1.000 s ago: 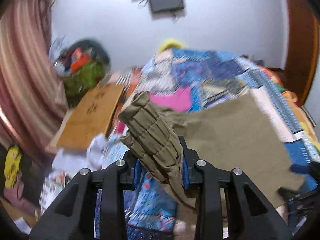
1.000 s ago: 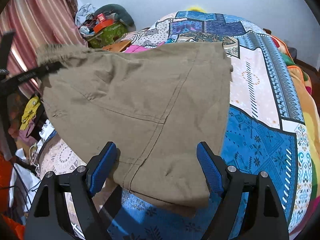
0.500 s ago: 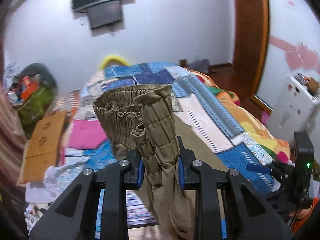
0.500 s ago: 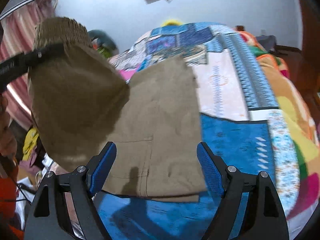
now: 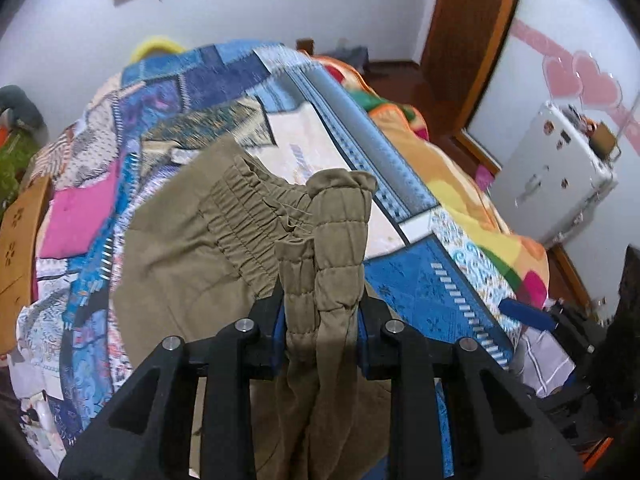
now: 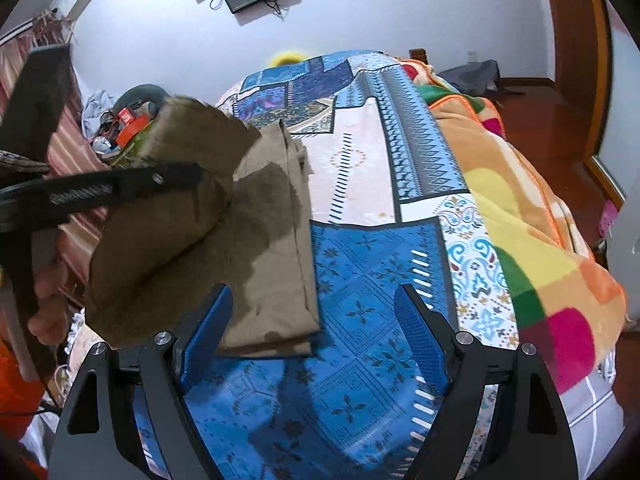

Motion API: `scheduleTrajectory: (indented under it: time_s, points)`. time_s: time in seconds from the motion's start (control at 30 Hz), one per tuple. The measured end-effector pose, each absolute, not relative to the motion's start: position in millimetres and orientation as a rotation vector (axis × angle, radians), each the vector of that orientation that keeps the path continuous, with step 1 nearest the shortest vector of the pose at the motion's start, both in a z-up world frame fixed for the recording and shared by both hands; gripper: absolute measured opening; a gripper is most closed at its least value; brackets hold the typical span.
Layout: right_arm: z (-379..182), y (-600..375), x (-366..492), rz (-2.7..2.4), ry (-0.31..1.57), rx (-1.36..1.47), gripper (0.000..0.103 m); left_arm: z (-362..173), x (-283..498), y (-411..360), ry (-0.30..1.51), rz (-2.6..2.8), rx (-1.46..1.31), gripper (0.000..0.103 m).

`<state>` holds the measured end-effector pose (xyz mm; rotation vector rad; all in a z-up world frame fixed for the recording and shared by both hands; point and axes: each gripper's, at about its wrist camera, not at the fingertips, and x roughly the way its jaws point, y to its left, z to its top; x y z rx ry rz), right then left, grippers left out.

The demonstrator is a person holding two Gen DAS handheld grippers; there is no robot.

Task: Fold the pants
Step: 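Lift the waistband with the left gripper and lay it onto the folded stack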

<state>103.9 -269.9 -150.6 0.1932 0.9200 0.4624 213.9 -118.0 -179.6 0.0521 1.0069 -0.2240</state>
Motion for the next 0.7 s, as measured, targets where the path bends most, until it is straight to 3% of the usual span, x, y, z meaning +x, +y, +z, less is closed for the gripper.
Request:
scheduleTrajectory:
  time_s: [0.07, 0.13, 0.2, 0.43, 0.7]
  points:
    - [-150, -272, 104, 0.455, 0.918, 0.189, 0.080, -184, 215, -126, 1.026, -0.232, 0.087, 0.033]
    - [-148, -273, 104, 0.452, 0.912, 0.187, 0.081, -183, 211, -129, 1.032, -0.252, 0.118, 0.044]
    - [-146, -274, 104, 0.450, 0.903, 0.187, 0.081, -175, 204, -129, 1.015, -0.276, 0.122, 0.069]
    - [-138, -267, 114, 0.448, 0.874, 0.202, 0.081, -146, 179, -92, 0.905, -0.232, 0.156, 0.077]
    - [-135, -244, 126, 0.489, 0.861, 0.208, 0.081, -144, 215, 1, 0.899, -0.049, 0.119, 0.081]
